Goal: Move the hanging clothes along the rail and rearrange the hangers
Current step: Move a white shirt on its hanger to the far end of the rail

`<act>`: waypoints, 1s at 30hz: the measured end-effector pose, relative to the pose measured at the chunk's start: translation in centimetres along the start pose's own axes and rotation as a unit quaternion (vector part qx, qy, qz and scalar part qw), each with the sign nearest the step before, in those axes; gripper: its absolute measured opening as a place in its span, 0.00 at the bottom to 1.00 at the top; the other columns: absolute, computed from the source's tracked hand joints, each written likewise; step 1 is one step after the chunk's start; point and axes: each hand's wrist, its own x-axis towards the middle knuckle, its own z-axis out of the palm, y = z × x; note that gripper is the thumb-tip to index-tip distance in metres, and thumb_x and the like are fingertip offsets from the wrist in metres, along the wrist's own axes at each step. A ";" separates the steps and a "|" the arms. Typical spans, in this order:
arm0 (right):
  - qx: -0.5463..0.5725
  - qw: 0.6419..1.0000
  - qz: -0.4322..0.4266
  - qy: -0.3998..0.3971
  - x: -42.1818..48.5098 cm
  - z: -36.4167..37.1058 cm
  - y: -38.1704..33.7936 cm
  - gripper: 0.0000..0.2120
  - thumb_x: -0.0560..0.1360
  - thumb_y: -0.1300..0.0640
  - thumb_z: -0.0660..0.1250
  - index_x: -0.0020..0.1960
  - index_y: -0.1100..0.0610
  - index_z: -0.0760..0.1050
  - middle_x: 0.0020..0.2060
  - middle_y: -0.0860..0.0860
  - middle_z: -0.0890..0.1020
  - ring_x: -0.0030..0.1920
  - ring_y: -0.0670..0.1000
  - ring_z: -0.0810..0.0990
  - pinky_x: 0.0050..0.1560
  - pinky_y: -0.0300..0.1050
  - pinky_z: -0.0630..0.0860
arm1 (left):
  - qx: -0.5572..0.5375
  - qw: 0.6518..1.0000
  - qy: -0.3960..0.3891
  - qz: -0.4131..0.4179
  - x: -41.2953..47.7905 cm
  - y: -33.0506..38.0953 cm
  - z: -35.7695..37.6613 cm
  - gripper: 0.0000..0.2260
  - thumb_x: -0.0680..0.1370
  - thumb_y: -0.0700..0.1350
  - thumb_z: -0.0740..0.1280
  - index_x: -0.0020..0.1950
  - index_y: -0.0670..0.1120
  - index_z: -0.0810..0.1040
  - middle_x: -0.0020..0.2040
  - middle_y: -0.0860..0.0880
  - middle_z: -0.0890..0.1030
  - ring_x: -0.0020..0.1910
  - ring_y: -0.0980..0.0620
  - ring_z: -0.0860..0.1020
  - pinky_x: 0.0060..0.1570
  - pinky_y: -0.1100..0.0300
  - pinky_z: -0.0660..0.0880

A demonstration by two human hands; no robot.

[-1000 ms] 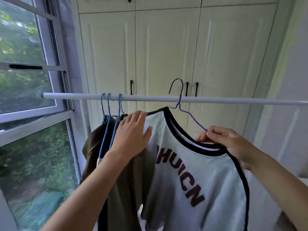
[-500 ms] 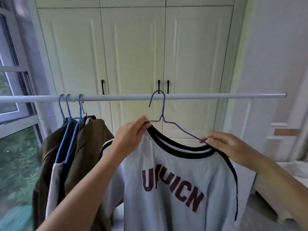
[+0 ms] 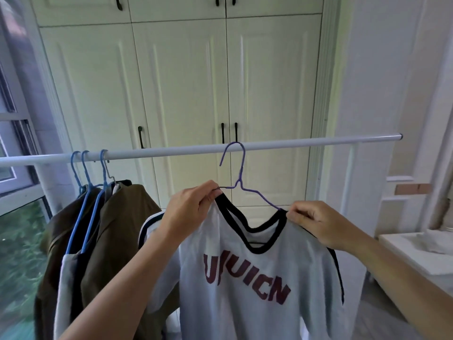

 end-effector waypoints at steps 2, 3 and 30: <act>0.003 1.000 -0.008 0.018 0.6 0.5 -0.6 0.14 0.83 0.48 0.62 0.42 0.51 0.79 0.30 0.49 0.75 0.31 0.46 0.71 0.37 0.43 0.68 | -0.007 1.000 0.001 -0.005 -0.1 0.4 0.4 0.15 0.83 0.57 0.56 0.52 0.50 0.78 0.35 0.54 0.81 0.31 0.51 0.78 0.34 0.51 0.77; 0.002 1.000 -0.011 0.028 0.8 0.6 -0.7 0.14 0.83 0.49 0.62 0.41 0.51 0.78 0.30 0.48 0.74 0.31 0.46 0.70 0.37 0.43 0.67 | -0.012 1.000 0.002 -0.011 -0.1 0.4 0.4 0.15 0.83 0.57 0.56 0.52 0.50 0.78 0.35 0.54 0.81 0.31 0.51 0.78 0.35 0.51 0.77; 0.036 0.998 -0.038 0.037 2.3 0.0 -0.8 0.19 0.80 0.47 0.65 0.40 0.62 0.75 0.28 0.48 0.69 0.29 0.45 0.65 0.32 0.36 0.64 | 0.037 0.997 -0.027 0.058 -0.3 0.4 -1.2 0.13 0.85 0.57 0.56 0.50 0.50 0.74 0.37 0.58 0.71 0.29 0.55 0.71 0.29 0.64 0.69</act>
